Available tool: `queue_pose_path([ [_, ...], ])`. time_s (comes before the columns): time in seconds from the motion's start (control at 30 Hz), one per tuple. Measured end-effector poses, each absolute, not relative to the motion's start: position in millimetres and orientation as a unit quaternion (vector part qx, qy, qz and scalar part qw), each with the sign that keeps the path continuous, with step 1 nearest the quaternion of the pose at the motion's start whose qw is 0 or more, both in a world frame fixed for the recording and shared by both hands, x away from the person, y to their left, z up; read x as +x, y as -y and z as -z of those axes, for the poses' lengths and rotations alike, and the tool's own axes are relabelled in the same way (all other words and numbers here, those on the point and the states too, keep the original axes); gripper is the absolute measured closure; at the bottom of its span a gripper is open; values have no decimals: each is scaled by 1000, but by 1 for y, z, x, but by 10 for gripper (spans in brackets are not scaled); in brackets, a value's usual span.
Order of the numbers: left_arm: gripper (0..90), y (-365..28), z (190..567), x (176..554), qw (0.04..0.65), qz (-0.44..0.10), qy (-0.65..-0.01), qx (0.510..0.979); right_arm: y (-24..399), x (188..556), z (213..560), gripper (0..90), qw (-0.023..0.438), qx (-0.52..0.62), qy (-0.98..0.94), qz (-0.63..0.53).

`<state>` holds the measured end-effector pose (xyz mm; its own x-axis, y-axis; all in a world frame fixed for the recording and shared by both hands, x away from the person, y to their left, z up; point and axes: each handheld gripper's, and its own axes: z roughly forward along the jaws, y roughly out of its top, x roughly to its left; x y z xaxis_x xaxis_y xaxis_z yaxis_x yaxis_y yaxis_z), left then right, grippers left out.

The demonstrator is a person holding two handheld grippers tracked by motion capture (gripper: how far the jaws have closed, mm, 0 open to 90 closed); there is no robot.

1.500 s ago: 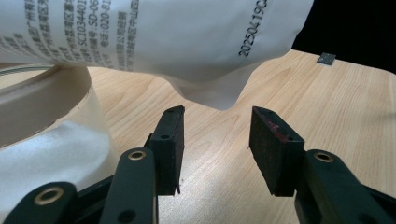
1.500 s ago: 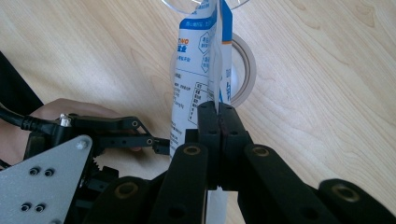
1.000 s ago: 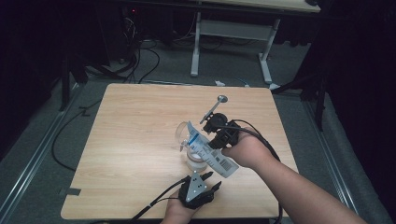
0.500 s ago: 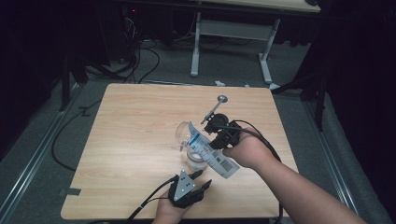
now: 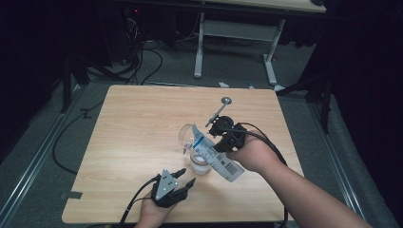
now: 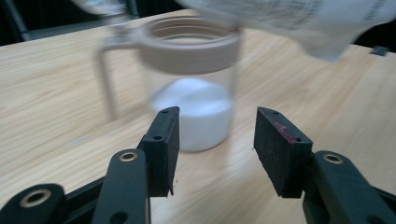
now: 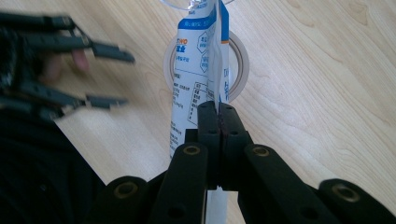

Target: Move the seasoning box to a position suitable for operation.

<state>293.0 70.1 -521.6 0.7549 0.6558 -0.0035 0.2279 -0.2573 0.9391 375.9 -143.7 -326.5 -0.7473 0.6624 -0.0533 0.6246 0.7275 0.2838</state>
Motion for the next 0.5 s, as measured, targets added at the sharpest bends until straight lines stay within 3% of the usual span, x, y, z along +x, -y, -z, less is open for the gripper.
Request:
queue_pose_path([
  [0.5,477,-169,514,304,525,-240,-354,736,155,377,327,900,69,349,-924,-137],
])
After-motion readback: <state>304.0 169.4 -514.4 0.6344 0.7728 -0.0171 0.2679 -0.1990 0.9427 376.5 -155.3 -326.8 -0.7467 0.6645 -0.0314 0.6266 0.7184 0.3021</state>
